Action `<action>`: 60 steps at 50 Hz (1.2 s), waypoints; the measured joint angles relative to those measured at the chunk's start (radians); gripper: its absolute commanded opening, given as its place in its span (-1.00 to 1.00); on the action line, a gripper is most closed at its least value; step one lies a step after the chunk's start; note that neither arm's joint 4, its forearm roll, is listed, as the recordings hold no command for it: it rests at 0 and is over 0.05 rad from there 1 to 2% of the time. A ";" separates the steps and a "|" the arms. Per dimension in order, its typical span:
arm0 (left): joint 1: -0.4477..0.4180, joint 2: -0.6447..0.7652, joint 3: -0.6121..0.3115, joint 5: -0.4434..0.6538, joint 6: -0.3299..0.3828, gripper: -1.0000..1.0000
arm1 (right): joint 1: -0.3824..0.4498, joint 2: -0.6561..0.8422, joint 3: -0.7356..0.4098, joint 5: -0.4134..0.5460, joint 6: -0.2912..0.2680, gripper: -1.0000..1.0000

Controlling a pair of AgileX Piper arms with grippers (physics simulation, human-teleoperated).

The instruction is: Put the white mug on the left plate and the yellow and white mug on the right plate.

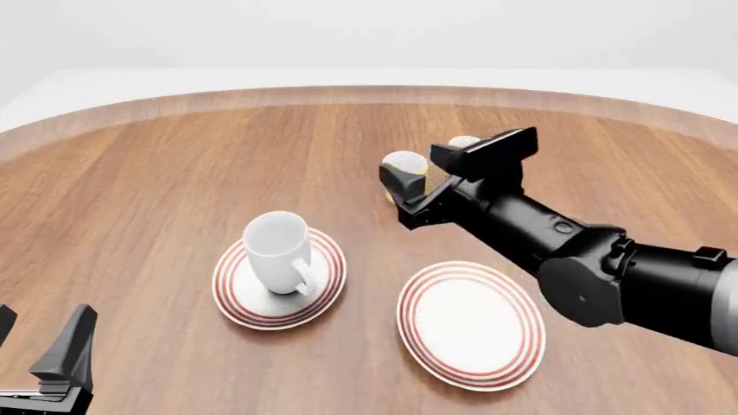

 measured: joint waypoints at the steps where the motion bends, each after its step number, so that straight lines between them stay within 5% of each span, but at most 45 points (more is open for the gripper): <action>1: 0.000 0.000 0.000 0.000 0.000 1.00 | -0.005 -0.005 0.003 0.000 0.002 1.00; 24: 0.000 0.000 0.000 0.000 0.000 1.00 | -0.100 -0.039 0.039 -0.020 0.032 1.00; 60: 0.000 0.000 0.000 0.000 0.000 1.00 | -0.187 0.139 -0.050 -0.055 0.026 1.00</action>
